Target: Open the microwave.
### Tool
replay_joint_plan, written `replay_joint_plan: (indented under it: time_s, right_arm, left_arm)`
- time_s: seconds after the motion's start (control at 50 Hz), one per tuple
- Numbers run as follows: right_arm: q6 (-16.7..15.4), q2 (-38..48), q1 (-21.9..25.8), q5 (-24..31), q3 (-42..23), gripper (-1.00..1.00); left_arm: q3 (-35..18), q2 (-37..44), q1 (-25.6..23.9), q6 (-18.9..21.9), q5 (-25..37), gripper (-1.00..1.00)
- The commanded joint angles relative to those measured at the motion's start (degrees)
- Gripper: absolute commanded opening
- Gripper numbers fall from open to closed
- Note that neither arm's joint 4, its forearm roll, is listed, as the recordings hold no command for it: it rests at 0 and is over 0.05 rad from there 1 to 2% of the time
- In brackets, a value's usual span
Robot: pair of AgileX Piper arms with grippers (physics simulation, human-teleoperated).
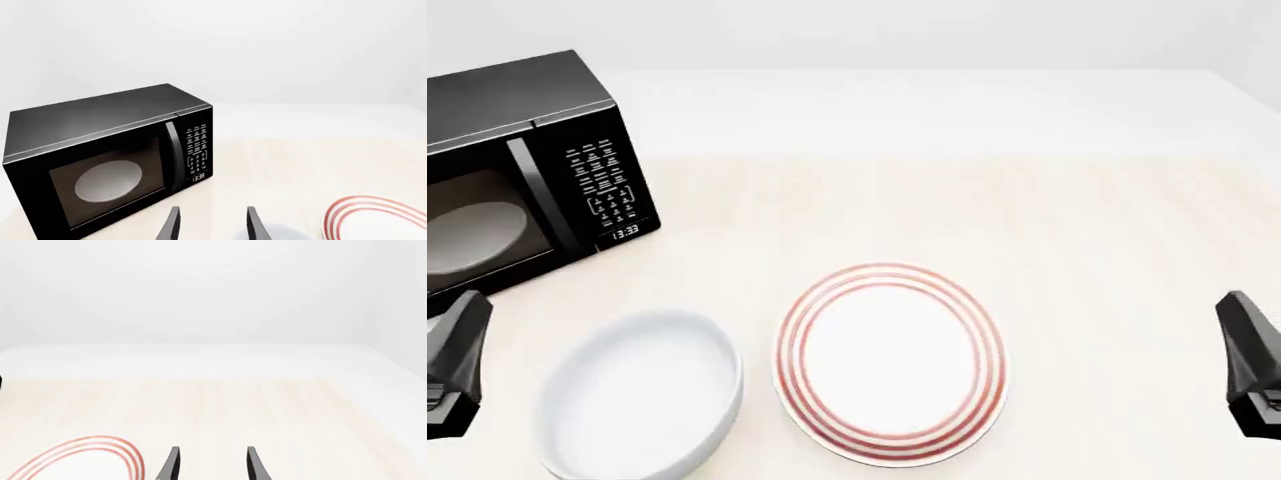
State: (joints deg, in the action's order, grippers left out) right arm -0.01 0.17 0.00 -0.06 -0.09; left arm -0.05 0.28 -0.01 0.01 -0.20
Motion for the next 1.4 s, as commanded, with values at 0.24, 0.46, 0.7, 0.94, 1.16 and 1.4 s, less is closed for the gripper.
replay_joint_plan:
  time_s: [0.24, 0.46, 0.7, 0.94, 1.16, 1.4]
  right_arm:
    - [0.0, 0.5, 0.0, -0.2, -0.2, 1.0]
    - [0.0, 0.4, 0.0, -0.1, -0.2, 1.0]
    - [-0.1, 0.3, 0.0, -0.1, -0.2, 1.0]
    - [-0.1, 0.3, 0.0, 0.0, -0.2, 1.0]
    - [-0.1, 0.3, 0.0, -0.1, -0.2, 1.0]
    - [-0.1, 0.3, 0.0, -0.1, -0.2, 1.0]
  left_arm:
    - [-0.1, 0.8, 0.7, -0.7, -0.9, 1.0]
    - [-1.0, 3.9, 3.4, 4.4, -1.3, 1.0]
    - [-7.8, 14.3, 4.4, 3.6, -5.0, 1.0]
    - [-10.6, 23.3, 1.7, 4.3, -10.6, 1.0]
    - [-11.5, 30.8, 2.0, 3.4, -16.7, 1.0]
    - [-13.8, 38.6, 2.2, 1.5, -22.0, 1.0]
